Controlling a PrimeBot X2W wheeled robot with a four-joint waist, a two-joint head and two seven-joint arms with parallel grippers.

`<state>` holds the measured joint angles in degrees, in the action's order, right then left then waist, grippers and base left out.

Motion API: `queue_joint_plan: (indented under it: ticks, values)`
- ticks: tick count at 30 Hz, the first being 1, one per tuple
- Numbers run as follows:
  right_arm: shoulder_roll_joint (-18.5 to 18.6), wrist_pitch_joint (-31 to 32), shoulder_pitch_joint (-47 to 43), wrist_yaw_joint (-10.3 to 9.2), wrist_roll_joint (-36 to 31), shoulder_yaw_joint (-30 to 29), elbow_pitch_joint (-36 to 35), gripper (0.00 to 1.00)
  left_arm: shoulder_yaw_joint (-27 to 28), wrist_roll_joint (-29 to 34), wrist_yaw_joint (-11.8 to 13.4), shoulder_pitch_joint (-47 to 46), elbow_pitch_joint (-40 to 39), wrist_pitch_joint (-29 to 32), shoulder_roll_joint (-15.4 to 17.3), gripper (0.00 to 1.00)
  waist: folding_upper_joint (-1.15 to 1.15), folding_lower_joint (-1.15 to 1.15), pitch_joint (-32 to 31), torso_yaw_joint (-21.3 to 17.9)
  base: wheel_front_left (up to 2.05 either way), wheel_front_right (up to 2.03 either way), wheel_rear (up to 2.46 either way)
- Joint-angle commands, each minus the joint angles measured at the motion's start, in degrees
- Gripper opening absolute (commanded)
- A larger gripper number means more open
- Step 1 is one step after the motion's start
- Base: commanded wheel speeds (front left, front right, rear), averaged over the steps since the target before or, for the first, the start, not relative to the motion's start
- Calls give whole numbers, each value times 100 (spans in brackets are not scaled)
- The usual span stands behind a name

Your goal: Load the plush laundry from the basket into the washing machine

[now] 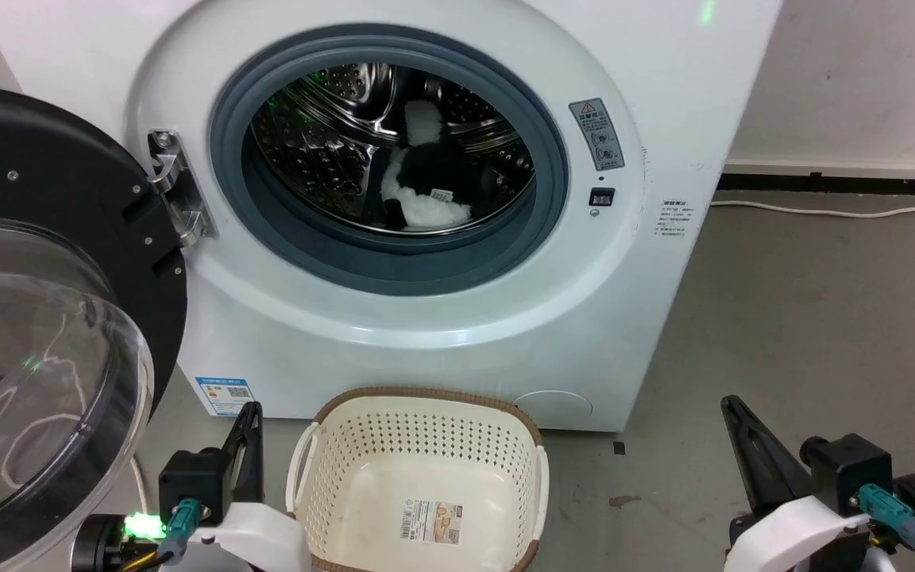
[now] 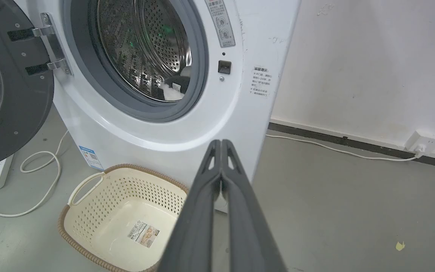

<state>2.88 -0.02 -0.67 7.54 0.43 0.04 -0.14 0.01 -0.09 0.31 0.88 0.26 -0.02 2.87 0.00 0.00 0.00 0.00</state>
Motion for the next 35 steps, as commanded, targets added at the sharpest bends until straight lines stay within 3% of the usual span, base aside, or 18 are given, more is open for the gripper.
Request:
queue_joint_plan:
  ticks: [1, 35]
  values:
    - [-1, 2, 67, -5, -43, -4, 14, 0, -1, 9, -31, -88, -26, 2, 0, 0, 0, 0, 0, 0, 0, 0, 0]
    - [-1, 2, 67, -5, -43, -4, 14, 0, -1, 9, -31, -88, -26, 2, 0, 0, 0, 0, 0, 0, 0, 0, 0]
